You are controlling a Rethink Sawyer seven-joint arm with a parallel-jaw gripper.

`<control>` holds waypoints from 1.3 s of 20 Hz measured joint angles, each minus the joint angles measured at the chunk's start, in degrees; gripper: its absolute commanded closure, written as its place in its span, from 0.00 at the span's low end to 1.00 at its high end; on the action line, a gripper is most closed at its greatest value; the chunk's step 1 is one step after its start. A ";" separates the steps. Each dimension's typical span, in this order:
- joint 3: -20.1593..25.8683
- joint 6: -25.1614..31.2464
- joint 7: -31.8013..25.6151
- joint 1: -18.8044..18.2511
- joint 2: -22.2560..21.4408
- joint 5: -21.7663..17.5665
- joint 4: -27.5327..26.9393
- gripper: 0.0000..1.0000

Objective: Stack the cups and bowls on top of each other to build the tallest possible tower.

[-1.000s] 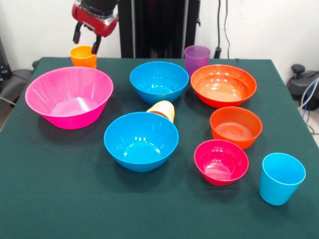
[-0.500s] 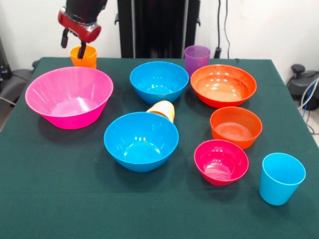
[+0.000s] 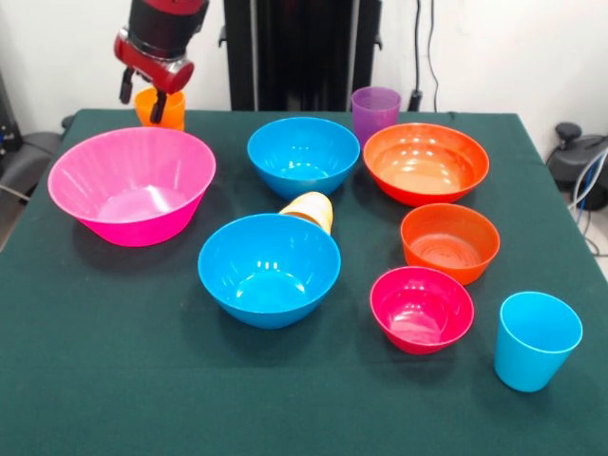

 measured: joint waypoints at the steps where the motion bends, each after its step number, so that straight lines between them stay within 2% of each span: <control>1: 0.05 -0.20 0.00 -0.01 0.08 0.00 0.03 0.00; 15: 2.00 -4.43 0.00 0.24 3.68 0.02 0.61 0.00; 21: 1.01 -5.11 0.01 3.67 3.34 0.98 1.95 0.00; 22: 0.38 -5.11 0.01 5.54 2.85 1.29 2.43 0.00; 26: -0.61 -5.10 0.01 8.34 1.65 1.57 2.98 0.00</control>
